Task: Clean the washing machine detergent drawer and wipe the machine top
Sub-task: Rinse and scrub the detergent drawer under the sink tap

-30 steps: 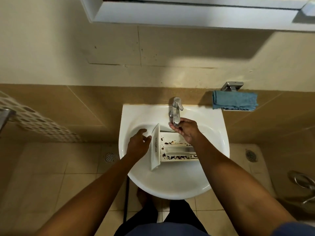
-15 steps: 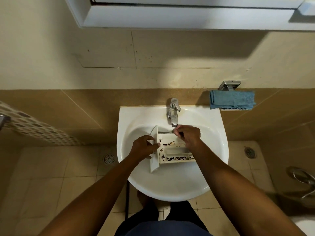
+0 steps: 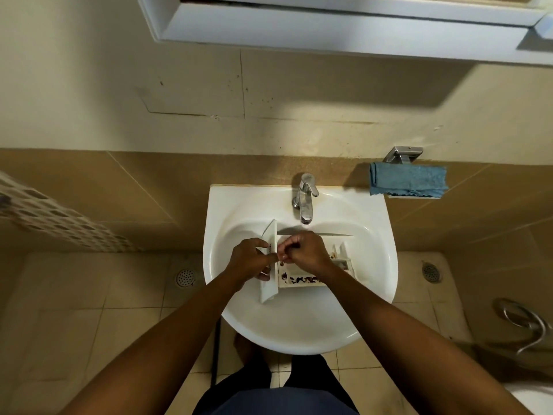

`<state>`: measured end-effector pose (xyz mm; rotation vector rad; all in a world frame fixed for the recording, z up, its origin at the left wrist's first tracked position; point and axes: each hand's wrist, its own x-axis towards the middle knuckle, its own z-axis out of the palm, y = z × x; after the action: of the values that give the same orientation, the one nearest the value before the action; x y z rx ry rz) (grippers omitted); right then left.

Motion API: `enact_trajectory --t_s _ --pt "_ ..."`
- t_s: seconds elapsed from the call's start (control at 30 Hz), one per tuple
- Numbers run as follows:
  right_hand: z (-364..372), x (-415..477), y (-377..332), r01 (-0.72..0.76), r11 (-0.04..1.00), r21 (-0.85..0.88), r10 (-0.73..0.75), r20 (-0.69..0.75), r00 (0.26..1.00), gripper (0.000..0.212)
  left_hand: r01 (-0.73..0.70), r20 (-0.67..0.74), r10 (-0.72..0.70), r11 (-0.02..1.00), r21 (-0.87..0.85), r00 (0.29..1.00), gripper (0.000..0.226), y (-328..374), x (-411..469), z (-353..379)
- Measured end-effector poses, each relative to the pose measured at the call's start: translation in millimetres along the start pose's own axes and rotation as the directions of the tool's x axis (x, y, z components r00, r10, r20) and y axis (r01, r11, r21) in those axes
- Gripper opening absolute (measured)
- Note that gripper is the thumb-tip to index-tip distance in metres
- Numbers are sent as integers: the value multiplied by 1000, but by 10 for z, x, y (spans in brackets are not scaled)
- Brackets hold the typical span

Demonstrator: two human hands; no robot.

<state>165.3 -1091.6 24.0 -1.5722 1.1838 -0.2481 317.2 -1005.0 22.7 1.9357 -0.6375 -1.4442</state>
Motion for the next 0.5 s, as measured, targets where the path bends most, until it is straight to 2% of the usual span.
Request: enact_trajectory --t_s 0.07,0.13,0.27,0.37,0.43,0.5 --pt "7 77 8 36 999 -27 -37 -71 997 23 6 -7 -6 1000 -3 1000 58 -5 4 1" --pt "19 135 23 126 985 -119 -141 -126 982 27 3 -11 -3 1000 5 1000 56 -13 0 -1" --pt "-34 -37 166 321 912 -256 -334 -11 942 26 -4 -23 5 1000 24 1000 56 -13 0 13" --pt "-103 -126 212 345 899 -269 -327 110 939 25 -17 -25 18 999 41 1000 58 -22 0 17" --pt "-101 -17 168 364 897 -251 -358 71 931 28 -17 -25 18 999 39 1000 56 -35 -1 17" --pt "-79 112 93 317 918 -237 -332 -26 943 32 -9 -28 10 1000 30 1000 54 -42 -3 12"
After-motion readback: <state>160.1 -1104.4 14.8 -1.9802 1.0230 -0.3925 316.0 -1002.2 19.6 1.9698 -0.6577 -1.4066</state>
